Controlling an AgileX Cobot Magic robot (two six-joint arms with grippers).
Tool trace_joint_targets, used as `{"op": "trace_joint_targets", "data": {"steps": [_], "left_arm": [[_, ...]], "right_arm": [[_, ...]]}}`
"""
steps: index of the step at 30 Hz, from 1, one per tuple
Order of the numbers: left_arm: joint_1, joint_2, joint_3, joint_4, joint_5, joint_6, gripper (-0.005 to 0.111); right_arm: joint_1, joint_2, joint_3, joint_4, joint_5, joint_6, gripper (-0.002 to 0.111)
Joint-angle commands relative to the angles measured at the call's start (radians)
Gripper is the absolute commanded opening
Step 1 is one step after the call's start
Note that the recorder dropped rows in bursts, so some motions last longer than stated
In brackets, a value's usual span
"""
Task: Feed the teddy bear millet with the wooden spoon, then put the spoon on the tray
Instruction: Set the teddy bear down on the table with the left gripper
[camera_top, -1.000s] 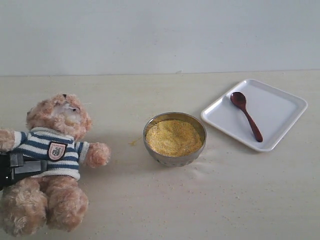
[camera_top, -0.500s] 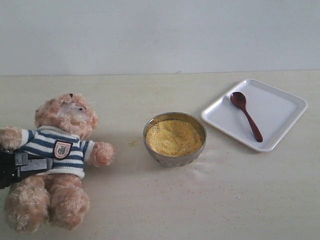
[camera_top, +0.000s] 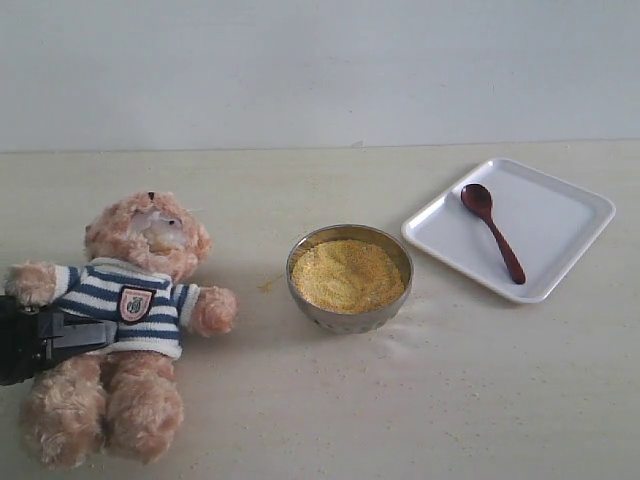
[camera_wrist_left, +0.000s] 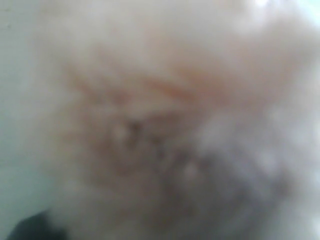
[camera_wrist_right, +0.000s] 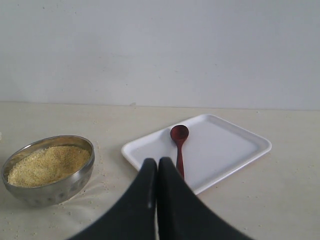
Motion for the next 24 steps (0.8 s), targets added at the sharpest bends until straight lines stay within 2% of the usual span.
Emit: {"op": "trace_joint_targets", "data": {"steps": [1,6,8,16,19,24], "left_arm": [[-0.008,0.009,-0.002,0.008,-0.036,0.019,0.010],[-0.008,0.009,-0.006,0.008,-0.075,0.013,0.040],[-0.008,0.009,-0.006,0.008,-0.075,0.013,0.047],[-0.003,0.009,-0.006,0.008,-0.016,-0.033,0.050],[-0.002,0.009,-0.006,0.008,-0.020,-0.033,0.058],[-0.002,0.009,-0.006,0.008,-0.024,-0.044,0.077]], "right_arm": [[-0.003,-0.005,0.004,0.002,-0.006,-0.009,0.000],[-0.003,-0.005,0.004,0.002,-0.006,-0.009,0.000],[-0.003,-0.005,0.004,0.002,-0.006,-0.009,0.000],[-0.003,-0.005,0.004,0.002,-0.006,-0.009,0.000],[-0.003,-0.005,0.004,0.002,-0.006,-0.009,0.000],[-0.003,-0.005,0.004,0.002,-0.006,-0.009,0.000]]}}
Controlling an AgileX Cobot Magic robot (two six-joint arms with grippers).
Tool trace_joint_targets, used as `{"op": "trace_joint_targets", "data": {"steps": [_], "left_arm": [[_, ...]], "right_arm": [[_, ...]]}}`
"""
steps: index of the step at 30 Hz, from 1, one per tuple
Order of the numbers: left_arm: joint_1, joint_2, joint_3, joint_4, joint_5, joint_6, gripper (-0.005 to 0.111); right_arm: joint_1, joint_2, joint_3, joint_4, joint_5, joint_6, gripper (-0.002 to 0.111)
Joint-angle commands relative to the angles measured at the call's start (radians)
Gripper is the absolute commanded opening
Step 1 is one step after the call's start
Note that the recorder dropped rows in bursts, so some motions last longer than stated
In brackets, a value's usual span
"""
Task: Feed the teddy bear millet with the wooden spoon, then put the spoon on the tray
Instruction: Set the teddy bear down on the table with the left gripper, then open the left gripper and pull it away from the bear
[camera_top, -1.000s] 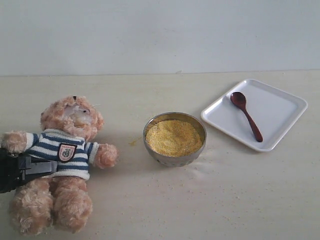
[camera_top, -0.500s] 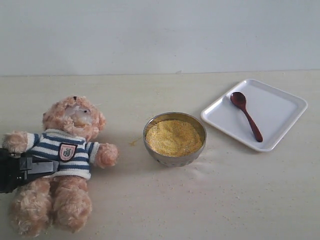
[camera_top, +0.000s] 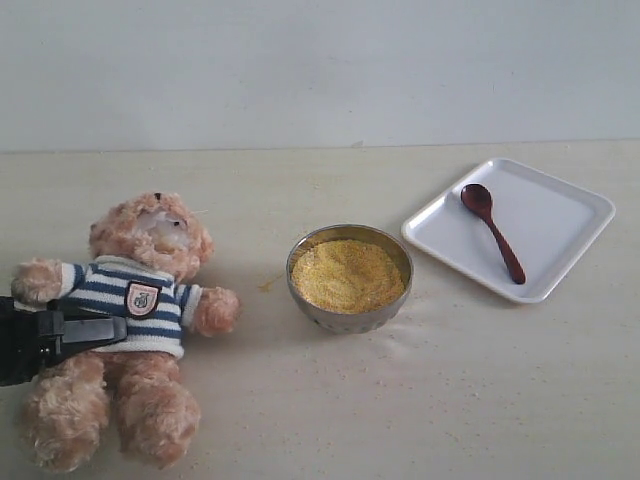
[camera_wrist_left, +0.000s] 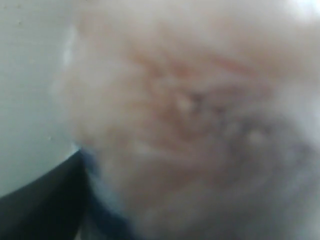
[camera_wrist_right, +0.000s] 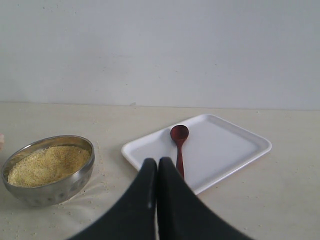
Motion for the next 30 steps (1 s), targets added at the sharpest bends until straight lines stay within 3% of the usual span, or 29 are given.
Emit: {"op": "trace_joint_targets", "data": {"steps": [1,11,20,30], "left_arm": [[-0.002,0.009,-0.001,0.006,-0.008,-0.029,0.078],[0.063,-0.042,-0.001,0.006,-0.006,-0.054,0.078],[0.063,-0.080,-0.001,0.009,-0.009,-0.103,0.096],[0.113,-0.131,-0.001,0.108,0.000,-0.231,0.097]], "right_arm": [[-0.003,-0.005,0.004,0.002,-0.006,-0.009,0.000],[-0.003,-0.005,0.004,0.002,-0.006,-0.009,0.000],[-0.003,-0.005,0.004,0.002,-0.006,-0.009,0.000],[-0.003,-0.005,0.004,0.002,-0.006,-0.009,0.000]]}}
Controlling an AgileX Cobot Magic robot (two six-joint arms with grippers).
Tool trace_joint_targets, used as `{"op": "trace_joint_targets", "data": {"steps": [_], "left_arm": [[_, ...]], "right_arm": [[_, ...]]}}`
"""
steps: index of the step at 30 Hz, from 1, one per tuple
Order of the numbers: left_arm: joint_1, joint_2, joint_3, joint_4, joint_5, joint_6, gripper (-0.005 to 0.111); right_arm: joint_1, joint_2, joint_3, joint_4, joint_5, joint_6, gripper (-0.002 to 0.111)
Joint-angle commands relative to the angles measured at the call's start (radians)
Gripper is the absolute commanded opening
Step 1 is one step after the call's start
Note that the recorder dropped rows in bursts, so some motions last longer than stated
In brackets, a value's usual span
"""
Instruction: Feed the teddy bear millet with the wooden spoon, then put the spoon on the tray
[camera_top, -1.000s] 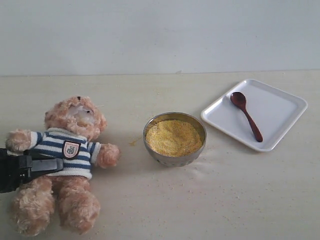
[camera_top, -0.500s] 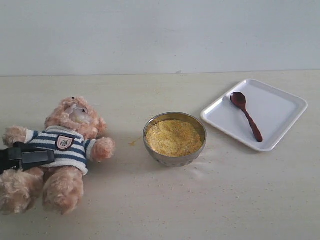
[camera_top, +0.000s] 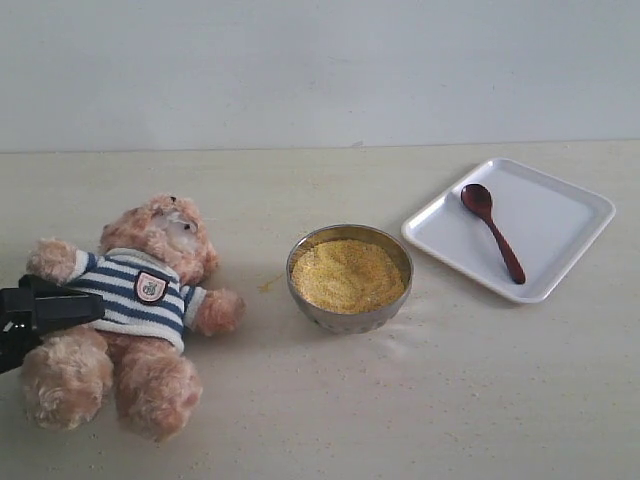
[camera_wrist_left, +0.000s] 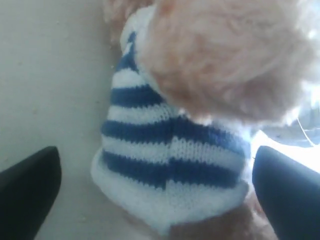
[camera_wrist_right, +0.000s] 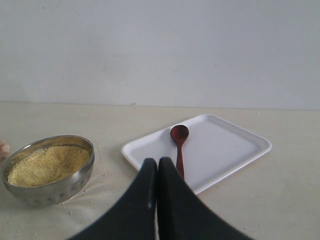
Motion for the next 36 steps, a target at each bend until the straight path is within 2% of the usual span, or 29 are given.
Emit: {"op": "trace_joint_targets", "data": {"steps": [1,7,17,20,21,28,36], "left_arm": [[0.023,-0.059,-0.001,0.030,0.020,-0.054,0.097],[0.023,-0.186,-0.001,0.047,0.044,-0.122,0.096],[0.023,-0.505,-0.001,0.131,0.055,-0.290,0.086],[0.023,-0.618,-0.001,0.134,0.098,-0.330,0.075],[0.023,-0.654,-0.001,0.134,0.115,-0.342,0.067],[0.023,-0.896,-0.001,0.134,0.198,-0.389,0.006],[0.023,-1.202,-0.001,0.176,0.209,-0.550,0.005]], "right_arm": [[-0.003,-0.005,0.004,0.002,-0.006,-0.009,0.000],[-0.003,-0.005,0.004,0.002,-0.006,-0.009,0.000],[-0.003,-0.005,0.004,0.002,-0.006,-0.009,0.000],[-0.003,-0.005,0.004,0.002,-0.006,-0.009,0.000],[-0.003,-0.005,0.004,0.002,-0.006,-0.009,0.000],[-0.003,-0.005,0.004,0.002,-0.006,-0.009,0.000],[-0.003,-0.005,0.004,0.002,-0.006,-0.009,0.000]]}}
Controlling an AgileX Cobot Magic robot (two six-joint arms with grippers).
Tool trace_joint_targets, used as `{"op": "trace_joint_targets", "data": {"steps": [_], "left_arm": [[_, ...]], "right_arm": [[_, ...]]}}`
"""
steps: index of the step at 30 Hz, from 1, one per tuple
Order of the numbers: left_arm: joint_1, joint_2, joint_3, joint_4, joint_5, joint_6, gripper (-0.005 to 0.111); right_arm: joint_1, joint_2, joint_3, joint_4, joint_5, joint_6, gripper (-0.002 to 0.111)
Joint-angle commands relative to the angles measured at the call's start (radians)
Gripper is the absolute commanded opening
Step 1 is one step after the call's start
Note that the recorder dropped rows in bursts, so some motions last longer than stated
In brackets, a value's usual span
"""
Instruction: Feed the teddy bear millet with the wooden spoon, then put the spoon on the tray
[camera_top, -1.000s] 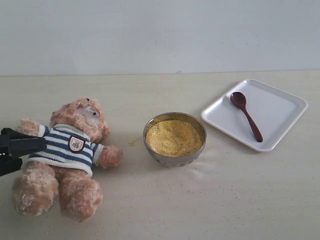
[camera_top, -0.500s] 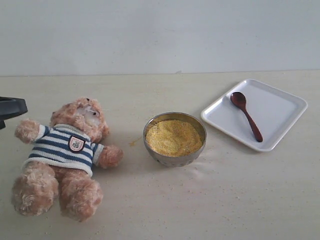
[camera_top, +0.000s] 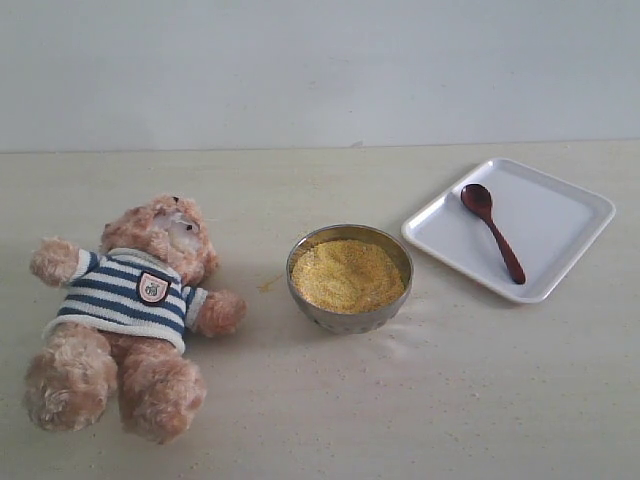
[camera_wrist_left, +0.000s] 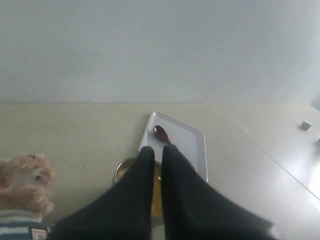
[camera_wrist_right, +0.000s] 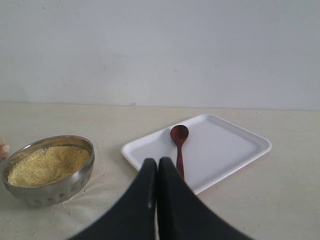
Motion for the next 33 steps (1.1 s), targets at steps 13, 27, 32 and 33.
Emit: {"op": "trace_joint_targets", "data": {"steps": [13,27,32,33], "left_arm": [[0.004,-0.470,-0.005,0.126,-0.078,-0.464,0.005],[0.004,-0.506,-0.005,0.081,-0.126,-0.520,0.005],[0.004,-0.543,-0.001,0.083,-0.226,-0.520,0.005],[0.007,-0.563,0.005,0.083,-0.252,-0.520,0.005]], "right_arm": [[-0.003,-0.005,0.004,0.002,-0.006,-0.009,0.000],[-0.003,-0.005,0.004,0.002,-0.006,-0.009,0.000],[-0.003,-0.005,0.004,0.002,-0.006,-0.009,0.000],[-0.003,-0.005,0.004,0.002,-0.006,-0.009,0.000]]}}
